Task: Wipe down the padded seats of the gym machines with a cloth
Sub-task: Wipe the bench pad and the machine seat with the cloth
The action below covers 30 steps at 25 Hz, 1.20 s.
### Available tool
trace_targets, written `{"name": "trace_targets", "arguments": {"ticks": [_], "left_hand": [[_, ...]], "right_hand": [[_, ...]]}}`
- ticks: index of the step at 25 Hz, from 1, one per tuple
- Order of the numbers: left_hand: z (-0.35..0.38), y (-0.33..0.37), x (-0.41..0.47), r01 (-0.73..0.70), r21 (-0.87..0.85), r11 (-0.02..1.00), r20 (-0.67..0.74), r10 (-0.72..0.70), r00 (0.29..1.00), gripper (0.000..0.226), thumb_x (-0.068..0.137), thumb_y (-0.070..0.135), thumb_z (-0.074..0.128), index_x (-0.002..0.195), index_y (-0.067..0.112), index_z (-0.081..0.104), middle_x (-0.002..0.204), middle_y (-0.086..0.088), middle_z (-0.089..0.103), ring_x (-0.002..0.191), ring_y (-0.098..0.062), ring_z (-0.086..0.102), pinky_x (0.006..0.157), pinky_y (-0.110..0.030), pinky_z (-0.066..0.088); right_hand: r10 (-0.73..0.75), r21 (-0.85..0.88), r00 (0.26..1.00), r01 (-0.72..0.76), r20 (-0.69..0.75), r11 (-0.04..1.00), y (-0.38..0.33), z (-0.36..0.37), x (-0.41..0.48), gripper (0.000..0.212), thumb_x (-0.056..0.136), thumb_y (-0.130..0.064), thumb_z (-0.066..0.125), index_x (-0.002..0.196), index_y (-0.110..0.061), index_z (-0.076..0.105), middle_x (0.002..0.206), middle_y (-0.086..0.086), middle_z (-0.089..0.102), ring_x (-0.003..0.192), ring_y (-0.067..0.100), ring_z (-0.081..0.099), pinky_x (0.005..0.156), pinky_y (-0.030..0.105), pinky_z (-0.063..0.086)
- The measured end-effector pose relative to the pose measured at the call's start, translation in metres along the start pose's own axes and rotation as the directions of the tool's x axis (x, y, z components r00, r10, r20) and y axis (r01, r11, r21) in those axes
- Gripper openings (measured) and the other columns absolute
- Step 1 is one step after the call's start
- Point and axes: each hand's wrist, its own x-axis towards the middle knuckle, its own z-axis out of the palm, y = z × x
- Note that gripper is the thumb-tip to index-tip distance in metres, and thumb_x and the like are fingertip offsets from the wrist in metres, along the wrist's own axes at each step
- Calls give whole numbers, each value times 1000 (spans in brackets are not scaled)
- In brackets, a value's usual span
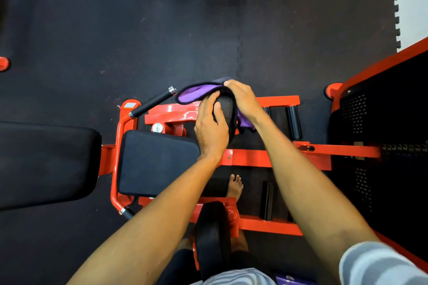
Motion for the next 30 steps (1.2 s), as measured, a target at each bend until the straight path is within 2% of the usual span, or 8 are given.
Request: {"name": "trace_targets", "arguments": {"ticks": [4, 7, 13, 15, 18, 21, 25, 30], "left_hand": [[0, 0, 1, -5, -24, 1000, 6, 5, 1000, 34, 106, 21, 43, 133, 19, 64, 145, 5, 57, 136, -6, 49, 110, -13, 33], [0, -1, 6, -17, -17, 1000, 16, 17, 1000, 34, 106, 20, 44, 134, 18, 64, 144, 5, 58, 136, -5, 48, 110, -12, 33], [-4, 1, 6, 17, -17, 1000, 87, -15, 996, 36, 108, 22, 41, 139, 17, 59, 149, 2, 52, 140, -8, 43, 113, -12, 27], [-8, 3, 5, 71, -45, 996, 127, -65, 990, 37, 109, 23, 39, 142, 16, 55, 155, 0, 46, 144, -10, 38, 117, -19, 27], [-24, 7, -9, 132, -62, 989, 240, -113, 964, 43, 110, 26, 37, 152, 21, 42, 164, 2, 29, 150, -8, 25, 121, -26, 21], [-47, 7, -17, 165, -18, 986, 354, -148, 923, 50, 108, 25, 41, 157, 26, 32, 166, 3, 23, 151, -10, 24, 116, -22, 19], [-91, 3, -36, 172, -13, 985, 378, -155, 913, 54, 102, 11, 47, 154, 18, 37, 158, -3, 39, 144, -18, 38, 113, -23, 27], [-161, -16, -64, 182, -2, 983, 315, -172, 933, 43, 100, 11, 50, 143, 16, 50, 151, -4, 46, 135, -23, 48, 114, -38, 38]], "right_hand": [[369, 170, 921, -386, 123, 907, 29, -3, 14, 30, 99, -37, 52, 106, -19, 75, 104, 6, 77, 101, 24, 69, 88, 36, 55], [474, 260, 861, -508, 185, 821, 42, 0, 13, 47, 101, -50, 49, 115, -11, 71, 105, 9, 76, 98, 26, 72, 77, 32, 57], [435, 320, 898, -431, 63, 844, 57, 6, 2, 72, 87, -67, 61, 133, -12, 63, 123, 14, 72, 117, 29, 68, 100, 44, 55], [407, 309, 913, -384, -14, 870, 50, 3, -13, 60, 90, -55, 67, 129, -11, 62, 121, 16, 72, 115, 33, 68, 99, 47, 55], [395, 269, 893, -335, -217, 903, 38, 1, -50, 24, 95, -12, 66, 116, -17, 55, 111, 16, 68, 92, 26, 69, 82, 41, 59], [339, 183, 890, -294, -307, 938, 37, 5, -83, 41, 87, 6, 61, 114, -24, 53, 117, 17, 65, 94, 26, 67, 90, 46, 58], [232, -60, 849, -295, -475, 954, 18, 19, -127, 45, 85, -1, 64, 123, -26, 60, 120, 3, 67, 106, 24, 64, 92, 31, 50], [39, -228, 783, -227, -620, 947, -9, 66, -193, 46, 88, -13, 65, 129, -32, 55, 135, 1, 58, 113, 33, 60, 84, 31, 40]]}}
